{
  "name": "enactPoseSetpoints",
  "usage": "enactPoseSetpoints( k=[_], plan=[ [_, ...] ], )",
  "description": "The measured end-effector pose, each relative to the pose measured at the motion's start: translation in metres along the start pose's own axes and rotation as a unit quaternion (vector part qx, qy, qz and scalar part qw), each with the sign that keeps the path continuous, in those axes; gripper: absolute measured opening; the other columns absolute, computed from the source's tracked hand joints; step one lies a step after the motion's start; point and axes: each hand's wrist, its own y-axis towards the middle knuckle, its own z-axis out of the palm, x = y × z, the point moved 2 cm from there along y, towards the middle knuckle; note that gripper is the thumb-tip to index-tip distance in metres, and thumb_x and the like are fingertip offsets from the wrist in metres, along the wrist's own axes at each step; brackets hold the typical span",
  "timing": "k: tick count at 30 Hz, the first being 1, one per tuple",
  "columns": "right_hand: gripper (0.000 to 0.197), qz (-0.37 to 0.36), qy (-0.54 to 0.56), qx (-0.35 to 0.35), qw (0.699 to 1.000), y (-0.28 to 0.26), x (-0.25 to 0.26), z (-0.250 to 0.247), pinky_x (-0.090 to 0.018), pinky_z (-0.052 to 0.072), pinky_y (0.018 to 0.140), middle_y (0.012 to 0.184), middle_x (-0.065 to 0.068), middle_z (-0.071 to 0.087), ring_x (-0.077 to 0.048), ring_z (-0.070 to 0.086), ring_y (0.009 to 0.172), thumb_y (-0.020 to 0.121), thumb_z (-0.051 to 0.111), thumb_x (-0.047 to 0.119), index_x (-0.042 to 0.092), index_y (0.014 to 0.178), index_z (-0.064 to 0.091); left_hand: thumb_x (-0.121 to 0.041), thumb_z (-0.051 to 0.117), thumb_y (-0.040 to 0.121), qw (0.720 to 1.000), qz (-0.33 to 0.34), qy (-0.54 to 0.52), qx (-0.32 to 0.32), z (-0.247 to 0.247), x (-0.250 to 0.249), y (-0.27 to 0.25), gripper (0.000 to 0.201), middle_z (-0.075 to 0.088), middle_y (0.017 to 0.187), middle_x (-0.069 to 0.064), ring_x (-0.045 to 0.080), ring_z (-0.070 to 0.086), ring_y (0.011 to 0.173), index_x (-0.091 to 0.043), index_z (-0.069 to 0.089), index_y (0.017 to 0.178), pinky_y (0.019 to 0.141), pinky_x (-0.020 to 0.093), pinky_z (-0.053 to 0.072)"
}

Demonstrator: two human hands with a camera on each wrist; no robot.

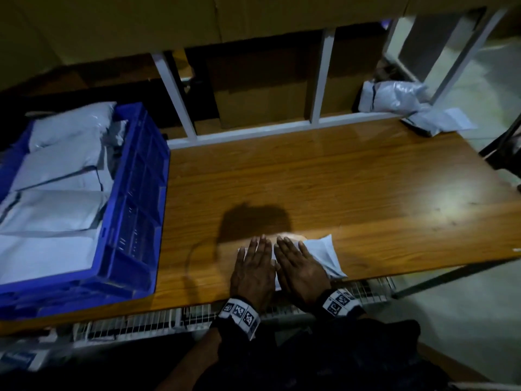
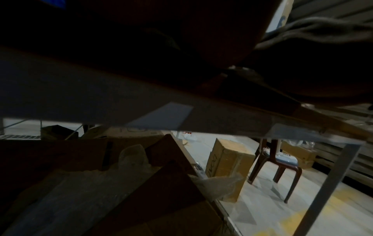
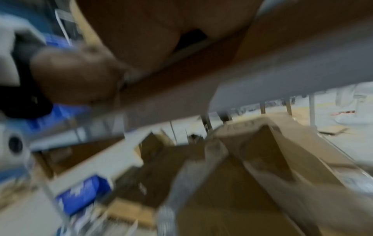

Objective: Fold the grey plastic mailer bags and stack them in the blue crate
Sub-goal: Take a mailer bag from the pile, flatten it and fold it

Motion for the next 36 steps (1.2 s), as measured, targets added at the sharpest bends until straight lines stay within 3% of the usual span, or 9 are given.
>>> enactPoseSetpoints(
  k=[3,6,12,14,16,20,23,29,36],
  plan=[
    [0.047,-0.016,-0.004,-0.021,1.0,-0.003,0.0,-0.019,-0.052,0.036,0.116,0.149,-0.021,0.053,-0.034,0.047,0.142,0.103,0.046,0.028,-0.001,0.135,0.063,-0.039,0.022,0.101,0.999,-0.005,-0.002,-0.048,-0.007,-0.002,-0.003,0.063,0.046,0.157,0.01,0.029,0.041,0.147,-0.01,0.055,0.146,0.118,0.054,0.032],
    [0.053,-0.018,-0.05,0.003,0.999,-0.025,-0.013,-0.039,-0.052,0.028,0.117,0.152,-0.019,0.05,-0.034,0.043,0.145,0.098,0.054,0.034,0.0,0.138,0.06,-0.038,0.033,0.1,0.994,0.051,-0.018,-0.099,-0.011,-0.022,-0.008,0.058,0.054,0.15,0.012,0.03,0.046,0.143,-0.007,0.06,0.141,0.113,0.053,0.026],
    [0.059,0.023,-0.061,0.056,0.996,-0.047,-0.052,-0.041,-0.051,0.036,0.119,0.147,-0.017,0.056,-0.029,0.048,0.142,0.108,0.029,0.042,0.003,0.136,0.063,-0.046,0.033,0.102,0.996,0.049,-0.022,-0.074,0.006,-0.047,0.008,0.063,0.047,0.156,0.014,0.028,0.042,0.146,-0.006,0.053,0.146,0.116,0.052,0.022],
    [0.053,0.03,-0.047,0.061,0.997,-0.039,-0.063,-0.046,-0.053,0.04,0.116,0.148,-0.016,0.056,-0.029,0.045,0.144,0.106,0.036,0.039,0.005,0.135,0.064,-0.046,0.032,0.102,0.997,0.042,-0.025,-0.064,0.004,-0.051,0.018,0.063,0.047,0.155,0.014,0.029,0.041,0.146,-0.007,0.053,0.147,0.117,0.052,0.019],
    [0.05,0.048,-0.04,0.062,0.996,-0.03,-0.068,-0.053,-0.055,0.035,0.118,0.15,-0.017,0.053,-0.03,0.042,0.146,0.103,0.041,0.037,0.006,0.135,0.063,-0.044,0.03,0.102,0.997,0.044,-0.013,-0.066,-0.001,-0.054,0.026,0.062,0.049,0.154,0.013,0.029,0.041,0.147,-0.007,0.053,0.146,0.118,0.051,0.016],
    [0.062,0.098,-0.049,0.094,0.989,-0.015,-0.071,-0.058,-0.056,0.021,0.123,0.163,-0.014,0.035,-0.028,0.027,0.154,0.109,0.021,0.043,0.005,0.15,0.047,-0.042,0.028,0.103,0.996,0.055,0.008,-0.069,-0.005,-0.06,0.035,0.061,0.052,0.152,0.01,0.026,0.042,0.146,-0.007,0.054,0.146,0.119,0.051,0.014],
    [0.069,0.13,-0.042,0.144,0.98,-0.018,-0.079,-0.044,-0.051,0.009,0.127,0.169,-0.01,0.018,-0.024,0.011,0.158,0.109,0.013,0.051,0.007,0.159,0.031,-0.045,0.022,0.104,0.996,0.061,0.015,-0.067,0.003,-0.059,0.037,0.065,0.041,0.16,0.01,0.025,0.031,0.152,-0.009,0.042,0.154,0.122,0.049,0.007],
    [0.066,0.126,-0.051,0.146,0.98,-0.024,-0.082,-0.036,-0.048,0.013,0.127,0.169,-0.012,0.017,-0.022,0.01,0.158,0.11,0.017,0.047,0.006,0.16,0.027,-0.049,0.007,0.103,0.996,0.068,0.002,-0.058,0.007,-0.056,0.039,0.072,0.016,0.17,0.007,0.02,0.01,0.158,-0.012,0.02,0.162,0.124,0.047,-0.002],
    [0.065,0.124,-0.059,0.161,0.977,-0.024,-0.079,-0.039,-0.053,0.015,0.126,0.169,-0.013,0.016,-0.025,0.012,0.158,0.109,0.019,0.045,0.006,0.16,0.026,-0.049,0.029,0.103,0.994,0.07,-0.025,-0.075,0.013,-0.053,0.039,0.062,0.027,0.167,0.007,0.025,0.025,0.154,-0.022,0.036,0.158,0.122,0.055,0.02]
  ],
)
